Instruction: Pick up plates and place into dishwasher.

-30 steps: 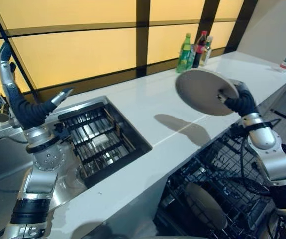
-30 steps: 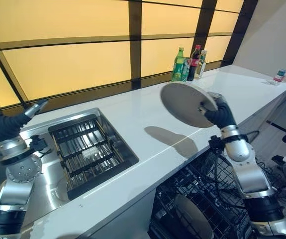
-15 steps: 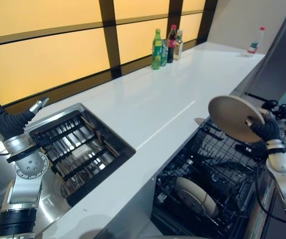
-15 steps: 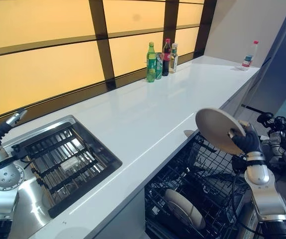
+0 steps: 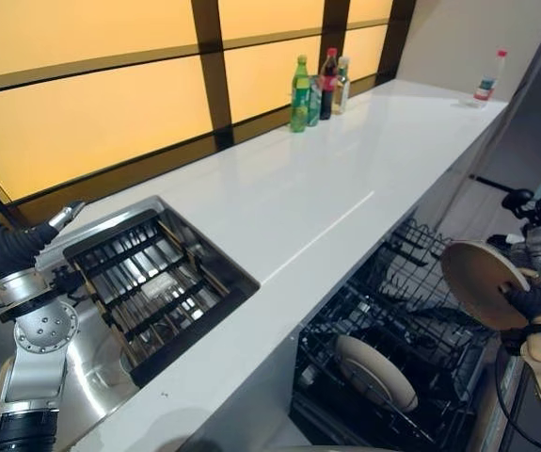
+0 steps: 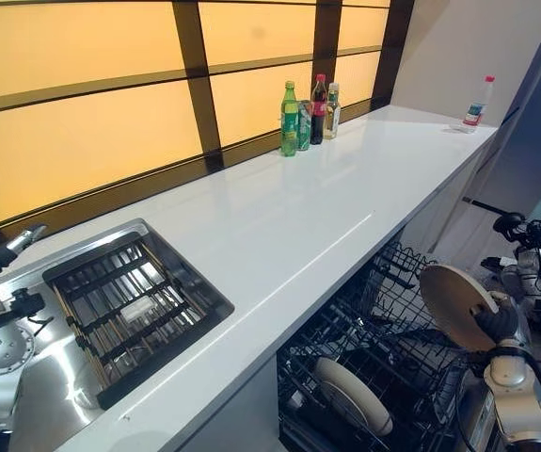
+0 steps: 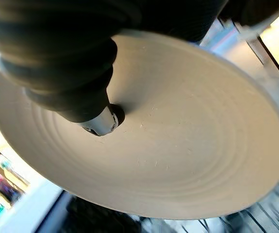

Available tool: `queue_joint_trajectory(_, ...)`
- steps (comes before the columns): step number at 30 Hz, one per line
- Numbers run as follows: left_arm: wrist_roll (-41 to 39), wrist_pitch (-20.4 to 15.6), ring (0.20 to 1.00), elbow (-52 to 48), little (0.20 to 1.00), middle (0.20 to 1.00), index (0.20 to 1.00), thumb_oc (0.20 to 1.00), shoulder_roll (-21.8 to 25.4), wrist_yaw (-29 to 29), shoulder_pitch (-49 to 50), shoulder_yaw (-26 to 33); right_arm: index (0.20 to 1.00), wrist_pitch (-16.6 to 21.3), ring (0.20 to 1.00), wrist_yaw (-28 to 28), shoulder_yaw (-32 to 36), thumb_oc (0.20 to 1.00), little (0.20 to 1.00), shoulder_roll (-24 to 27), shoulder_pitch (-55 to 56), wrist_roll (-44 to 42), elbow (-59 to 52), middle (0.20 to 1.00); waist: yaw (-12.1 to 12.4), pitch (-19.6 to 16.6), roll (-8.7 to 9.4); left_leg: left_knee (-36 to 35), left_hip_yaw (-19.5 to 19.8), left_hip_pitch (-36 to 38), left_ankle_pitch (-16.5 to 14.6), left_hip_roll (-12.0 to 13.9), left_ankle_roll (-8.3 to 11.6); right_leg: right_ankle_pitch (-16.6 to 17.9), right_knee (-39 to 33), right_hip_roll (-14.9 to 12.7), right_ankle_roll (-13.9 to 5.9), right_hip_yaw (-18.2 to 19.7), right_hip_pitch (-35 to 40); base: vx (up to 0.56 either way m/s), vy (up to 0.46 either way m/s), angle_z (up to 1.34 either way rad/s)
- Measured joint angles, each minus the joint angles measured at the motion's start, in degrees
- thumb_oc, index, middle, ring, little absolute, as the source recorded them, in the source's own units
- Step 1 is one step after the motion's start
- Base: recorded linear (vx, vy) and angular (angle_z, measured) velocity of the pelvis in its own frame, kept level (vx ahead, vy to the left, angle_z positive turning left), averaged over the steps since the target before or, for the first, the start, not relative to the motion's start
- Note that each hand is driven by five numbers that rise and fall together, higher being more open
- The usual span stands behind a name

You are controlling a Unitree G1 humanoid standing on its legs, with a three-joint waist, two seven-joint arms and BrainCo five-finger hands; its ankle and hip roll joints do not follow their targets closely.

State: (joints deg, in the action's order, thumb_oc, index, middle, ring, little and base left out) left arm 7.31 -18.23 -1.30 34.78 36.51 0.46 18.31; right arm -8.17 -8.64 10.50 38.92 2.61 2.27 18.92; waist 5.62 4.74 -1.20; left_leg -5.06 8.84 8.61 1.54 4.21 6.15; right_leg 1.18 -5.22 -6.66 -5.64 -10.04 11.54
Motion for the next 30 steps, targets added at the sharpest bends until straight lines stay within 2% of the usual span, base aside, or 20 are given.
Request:
queue_joint_trajectory(6,1.0,0.0,1.000,0.3,1.000,1.000,1.000,1.000,0.0,-1.6,0.0,0.0,0.200,0.1,0.200,7.1,-2.7,0.200,0.200,0.0,0.8,-0.2,3.8,0.200,-0.1,0.0,-0.02,-0.1,0.0,1.1,0.0,-0.1,0.00,0.0,0.0,-0.1,-0.07,0.0,1.1,0.08,-0.030,0.00)
queue_joint_trajectory(10,2.2,0.1,1.000,0.6,1.000,1.000,1.000,1.000,0.3,-1.5,0.2,-0.1,0.200,0.6,0.200,9.2,-4.9,0.200,0.200,0.0,1.2,-0.2,9.3,0.200,-0.1,0.2,-0.37,-0.3,0.1,1.0,0.0,0.1,-0.06,-0.2,0.0,-0.2,-0.37,0.0,1.1,0.09,-0.003,0.01)
queue_joint_trajectory(15,3.2,0.4,1.000,0.5,1.000,1.000,1.000,1.000,0.3,-1.5,3.1,-0.2,0.200,1.7,0.200,10.9,-5.2,0.200,0.200,0.3,2.3,-0.1,9.9,0.200,-0.1,1.0,-1.51,-0.2,0.2,1.7,0.0,-0.3,-0.24,-0.1,0.0,-0.7,-0.52,0.0,1.6,0.03,0.039,0.00)
queue_joint_trajectory(19,3.3,1.1,1.000,1.5,1.000,1.000,1.000,1.000,0.5,1.8,2.6,-4.4,0.200,3.0,0.200,10.5,-10.1,0.200,0.200,4.9,0.8,-0.2,10.1,0.200,-0.1,2.1,-3.21,-0.1,0.3,-1.7,0.8,-0.7,-0.87,0.6,0.1,-1.1,-0.48,0.2,-2.1,-0.18,0.109,-0.02)
queue_joint_trajectory(21,3.3,1.9,1.000,3.0,1.000,1.000,1.000,1.000,1.1,4.3,0.9,-7.2,0.200,3.9,0.200,10.5,-12.8,0.200,0.200,7.2,-2.9,-0.9,11.0,0.200,-0.3,3.3,-4.50,0.2,0.5,-4.7,2.0,-1.1,-0.68,1.8,0.0,-1.4,-0.72,0.4,-5.4,-0.20,0.088,-0.03)
queue_joint_trajectory(24,4.4,2.9,1.000,5.1,1.000,1.000,1.000,1.000,1.7,7.2,-4.2,-10.7,0.200,4.4,0.200,9.9,-16.5,0.200,0.200,8.4,-9.5,-1.9,11.8,0.200,-0.5,7.3,-5.92,0.6,0.7,-7.8,3.6,-1.6,-0.81,3.5,0.0,-1.8,-0.76,0.6,-8.2,-0.13,0.088,0.01)
queue_joint_trajectory(30,5.0,3.3,1.000,5.2,1.000,1.000,1.000,1.000,1.8,12.6,-6.8,-12.2,0.200,5.9,0.200,6.0,-18.3,0.200,0.200,9.6,-15.2,-2.1,11.5,0.200,0.0,13.4,-7.51,0.8,0.7,-12.4,4.5,-2.2,-1.09,4.7,0.0,-2.4,-1.12,0.7,-12.6,-0.08,0.073,0.00)
